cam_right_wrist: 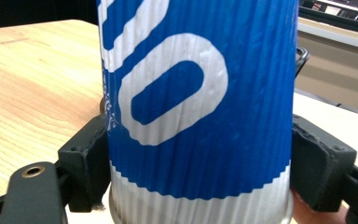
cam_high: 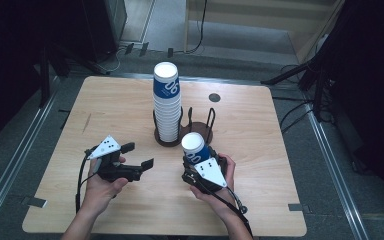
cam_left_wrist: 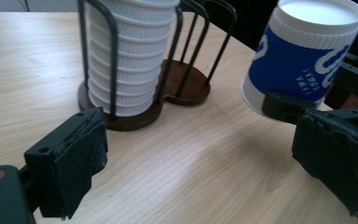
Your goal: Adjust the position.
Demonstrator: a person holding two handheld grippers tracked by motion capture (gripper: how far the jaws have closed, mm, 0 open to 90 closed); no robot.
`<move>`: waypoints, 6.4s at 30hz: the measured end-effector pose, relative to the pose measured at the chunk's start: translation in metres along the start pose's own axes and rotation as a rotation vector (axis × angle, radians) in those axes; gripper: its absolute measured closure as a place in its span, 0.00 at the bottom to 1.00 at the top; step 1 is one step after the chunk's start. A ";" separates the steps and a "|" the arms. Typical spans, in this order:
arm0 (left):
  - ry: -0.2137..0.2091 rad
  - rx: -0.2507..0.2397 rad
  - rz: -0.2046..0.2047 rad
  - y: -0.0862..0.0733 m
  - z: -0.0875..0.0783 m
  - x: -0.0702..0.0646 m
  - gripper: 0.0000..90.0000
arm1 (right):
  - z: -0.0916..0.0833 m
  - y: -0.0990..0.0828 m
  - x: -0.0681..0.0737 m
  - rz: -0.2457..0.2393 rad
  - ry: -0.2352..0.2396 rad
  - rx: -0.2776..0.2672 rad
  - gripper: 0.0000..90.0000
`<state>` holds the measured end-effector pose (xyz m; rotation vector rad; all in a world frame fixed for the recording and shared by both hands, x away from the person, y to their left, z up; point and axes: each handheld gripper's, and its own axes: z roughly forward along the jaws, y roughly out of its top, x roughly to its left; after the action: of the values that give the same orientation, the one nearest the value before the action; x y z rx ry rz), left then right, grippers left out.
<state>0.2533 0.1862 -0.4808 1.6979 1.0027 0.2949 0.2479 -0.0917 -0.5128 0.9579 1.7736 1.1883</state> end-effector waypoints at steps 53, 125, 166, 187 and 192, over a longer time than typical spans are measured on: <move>-0.197 0.036 0.115 0.001 0.017 -0.034 0.14 | -0.005 -0.007 0.042 -0.521 -0.018 -0.062 0.21; -0.099 -0.012 0.124 0.002 0.010 -0.036 0.32 | -0.029 0.009 0.045 -0.550 0.101 -0.143 0.04; -0.013 -0.175 0.100 0.000 0.003 -0.032 0.32 | -0.047 0.017 0.008 0.356 0.009 0.026 0.11; -0.063 -0.258 0.071 -0.004 0.012 -0.038 0.32 | -0.055 0.032 0.015 0.890 0.025 -0.002 0.12; -0.066 -0.270 0.072 -0.005 0.013 -0.039 0.32 | -0.054 0.037 0.014 1.041 0.061 -0.002 0.11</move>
<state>0.2349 0.1488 -0.4794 1.4902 0.8149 0.4000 0.1998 -0.0885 -0.4670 1.9672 1.2771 1.8212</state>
